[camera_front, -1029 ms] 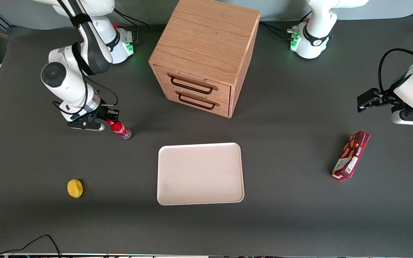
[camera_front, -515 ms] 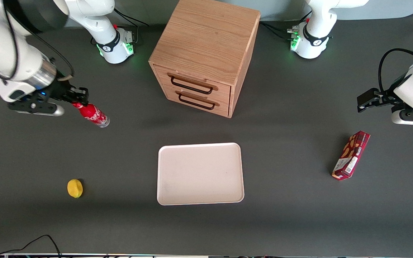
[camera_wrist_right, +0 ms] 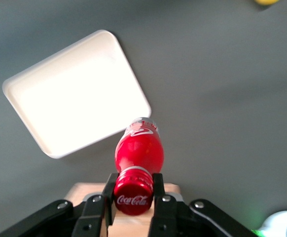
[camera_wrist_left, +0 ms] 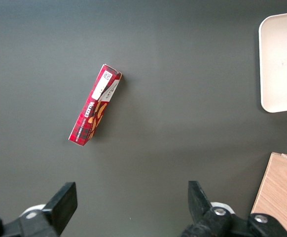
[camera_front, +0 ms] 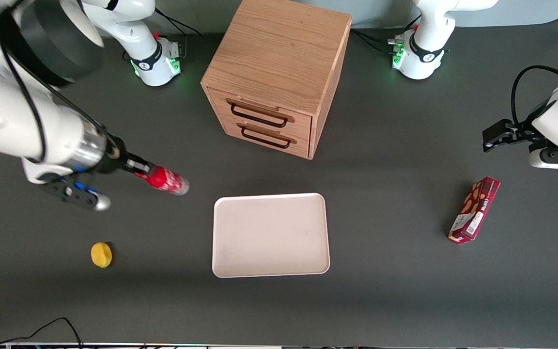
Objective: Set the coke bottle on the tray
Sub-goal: 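Lift the bottle and carry it toward the white tray, then lower the bottle upright onto the tray's corner and open the gripper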
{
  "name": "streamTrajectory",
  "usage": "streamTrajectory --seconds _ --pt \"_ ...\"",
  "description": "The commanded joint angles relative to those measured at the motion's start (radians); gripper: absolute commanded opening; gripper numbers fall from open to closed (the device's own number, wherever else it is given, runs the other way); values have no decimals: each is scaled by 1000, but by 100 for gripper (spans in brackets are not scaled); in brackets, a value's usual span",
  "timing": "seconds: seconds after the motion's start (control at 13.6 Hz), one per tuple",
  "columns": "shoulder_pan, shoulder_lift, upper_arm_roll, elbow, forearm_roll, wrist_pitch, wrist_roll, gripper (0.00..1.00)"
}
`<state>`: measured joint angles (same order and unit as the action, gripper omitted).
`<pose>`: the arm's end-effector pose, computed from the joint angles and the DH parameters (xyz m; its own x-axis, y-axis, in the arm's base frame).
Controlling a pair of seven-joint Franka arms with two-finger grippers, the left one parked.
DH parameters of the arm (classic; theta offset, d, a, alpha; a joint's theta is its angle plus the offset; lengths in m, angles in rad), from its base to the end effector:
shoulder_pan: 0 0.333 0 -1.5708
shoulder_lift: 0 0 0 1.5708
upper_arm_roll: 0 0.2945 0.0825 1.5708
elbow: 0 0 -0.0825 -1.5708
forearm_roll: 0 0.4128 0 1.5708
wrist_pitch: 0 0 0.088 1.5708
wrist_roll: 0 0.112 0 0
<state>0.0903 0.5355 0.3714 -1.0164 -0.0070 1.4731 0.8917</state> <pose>0.6615 0.2480 0.5338 0.8798 -0.4444 -0.1687 -0.4610 -0.8842 -0.0749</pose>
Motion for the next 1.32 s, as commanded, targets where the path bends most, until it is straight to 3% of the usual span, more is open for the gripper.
streamTrajectory --seconds 0.0,0.15,0.22,0.37,0.59,0.66,0.74,0.96,1.1,1.25 --pt "51 167 46 107 -135 120 176 0" --pt "51 277 122 105 -297 240 261 0" --pt "51 320 129 105 -342 295 282 0" --pt "54 377 129 105 -356 415 329 0" --pt "54 412 129 104 -401 441 334 0" --pt "54 417 129 102 -406 449 337 56" --pt "52 420 129 101 -409 452 336 100" --pt "52 410 129 101 -413 437 325 100" --pt "36 350 153 102 -412 309 272 100" --pt "-7 200 188 75 -403 108 106 100"
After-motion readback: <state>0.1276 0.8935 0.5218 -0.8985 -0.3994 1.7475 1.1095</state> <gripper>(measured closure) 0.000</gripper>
